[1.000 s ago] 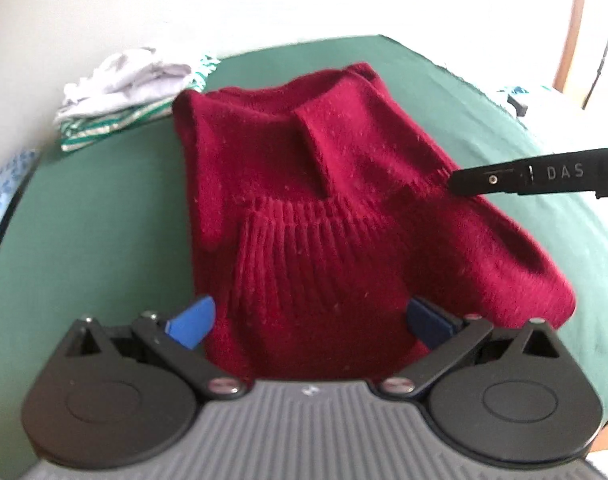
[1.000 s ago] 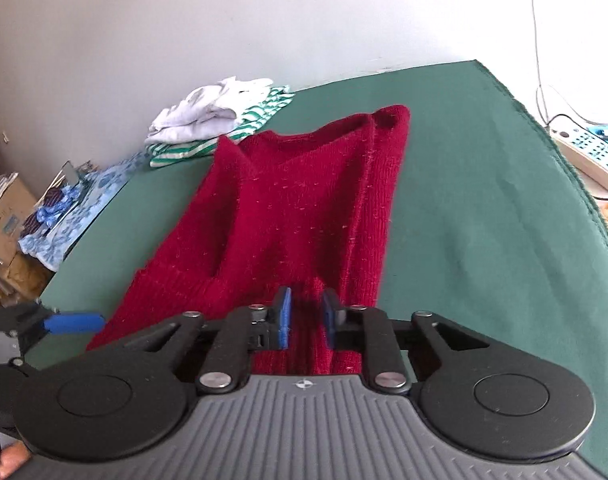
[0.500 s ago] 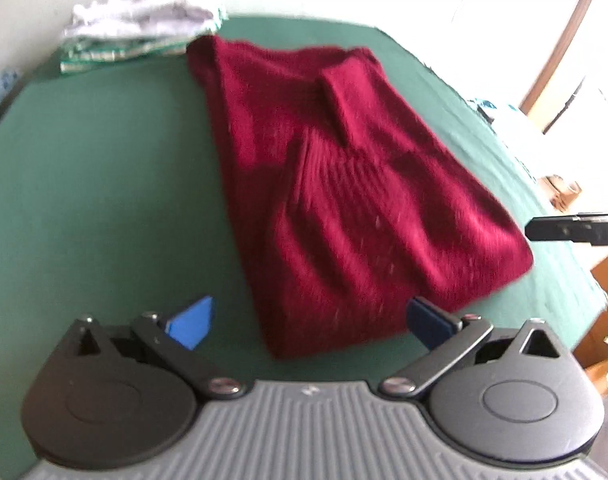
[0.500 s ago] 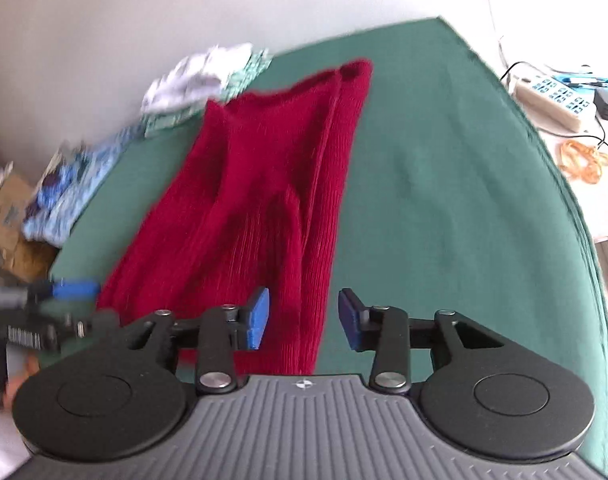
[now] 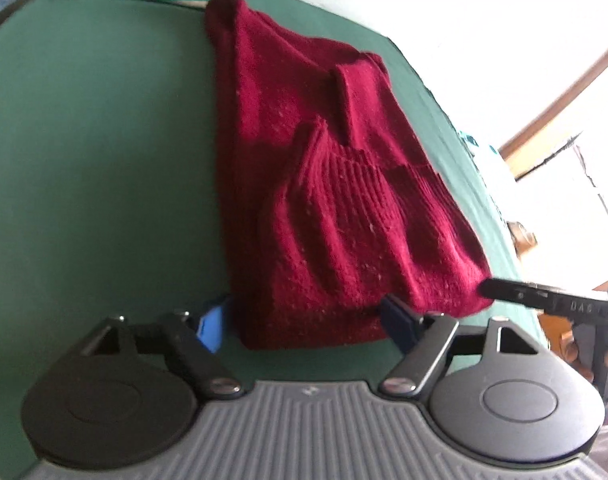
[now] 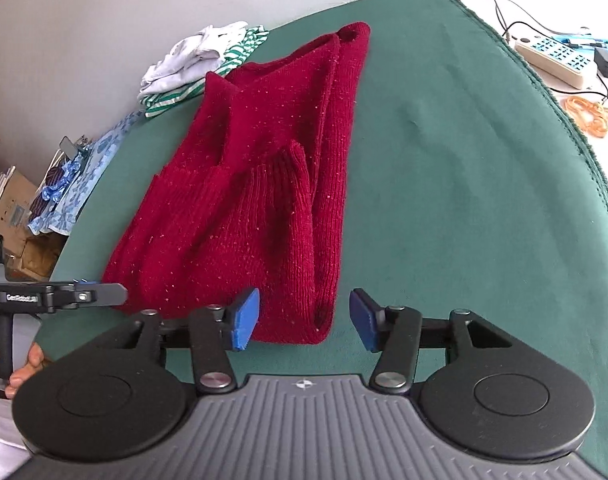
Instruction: Fold clothes
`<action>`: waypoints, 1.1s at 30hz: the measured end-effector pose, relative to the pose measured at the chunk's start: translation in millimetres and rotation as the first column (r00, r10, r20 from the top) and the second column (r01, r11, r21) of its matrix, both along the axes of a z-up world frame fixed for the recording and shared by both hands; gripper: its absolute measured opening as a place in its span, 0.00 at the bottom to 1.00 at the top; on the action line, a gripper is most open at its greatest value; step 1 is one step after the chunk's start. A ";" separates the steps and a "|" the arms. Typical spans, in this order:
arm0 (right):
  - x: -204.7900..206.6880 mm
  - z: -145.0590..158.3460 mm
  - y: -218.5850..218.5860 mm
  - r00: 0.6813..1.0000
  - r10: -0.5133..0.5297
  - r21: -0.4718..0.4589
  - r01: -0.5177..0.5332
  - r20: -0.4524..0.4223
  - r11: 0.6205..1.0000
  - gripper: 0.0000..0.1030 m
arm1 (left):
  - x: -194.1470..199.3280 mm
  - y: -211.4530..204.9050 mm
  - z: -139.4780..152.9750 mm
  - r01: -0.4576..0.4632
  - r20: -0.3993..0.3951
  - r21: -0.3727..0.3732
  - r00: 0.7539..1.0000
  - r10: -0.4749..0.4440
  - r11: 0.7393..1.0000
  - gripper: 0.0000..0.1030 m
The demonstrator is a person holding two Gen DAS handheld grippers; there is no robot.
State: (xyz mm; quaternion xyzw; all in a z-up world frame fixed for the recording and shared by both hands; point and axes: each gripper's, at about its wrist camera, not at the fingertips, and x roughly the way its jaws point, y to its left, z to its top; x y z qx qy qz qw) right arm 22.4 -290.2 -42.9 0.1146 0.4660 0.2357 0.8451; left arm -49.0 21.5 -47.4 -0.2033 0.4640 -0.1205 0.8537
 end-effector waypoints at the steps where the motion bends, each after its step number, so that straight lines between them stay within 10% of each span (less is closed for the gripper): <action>1: 0.5 0.2 0.1 1.000 0.003 -0.001 -0.003 0.002 1.000 0.52 | 0.3 -0.5 2.3 -0.009 0.005 0.021 1.000 0.009 1.000 0.76; 10: 14.4 23.4 0.4 0.985 0.001 0.009 -0.003 0.174 1.000 0.51 | 34.4 -11.3 29.3 0.045 0.189 0.146 0.979 -0.073 0.988 0.83; 16: 37.0 11.4 15.6 0.973 0.001 0.011 -0.004 0.230 1.000 0.46 | 81.6 -18.5 2.4 0.089 0.135 0.111 0.985 -0.104 0.990 0.50; 18: 43.2 7.7 23.5 0.970 0.024 0.012 -0.028 0.243 1.000 0.44 | 76.8 -15.3 6.6 0.076 0.141 0.109 0.986 -0.091 0.991 0.12; 20: 49.2 4.1 31.3 0.966 0.047 0.010 -0.052 0.255 0.999 0.39 | 69.1 -10.8 10.7 0.054 0.151 0.102 0.986 -0.069 0.993 0.06; 22: 52.2 1.6 37.8 0.965 0.069 -0.022 -0.065 0.252 0.998 0.06 | 60.0 -6.7 13.4 0.027 0.152 0.094 0.987 -0.042 0.995 0.05; 31: 53.9 -3.1 39.4 0.963 0.077 -0.063 -0.063 0.259 0.996 0.06 | 59.2 -13.9 5.4 0.019 0.150 0.143 0.988 -0.041 0.990 0.08; 33: 55.5 -8.4 41.0 0.964 0.069 -0.084 -0.048 0.258 0.995 0.06 | 62.3 -19.3 4.4 0.020 0.166 0.218 0.985 -0.057 0.976 0.32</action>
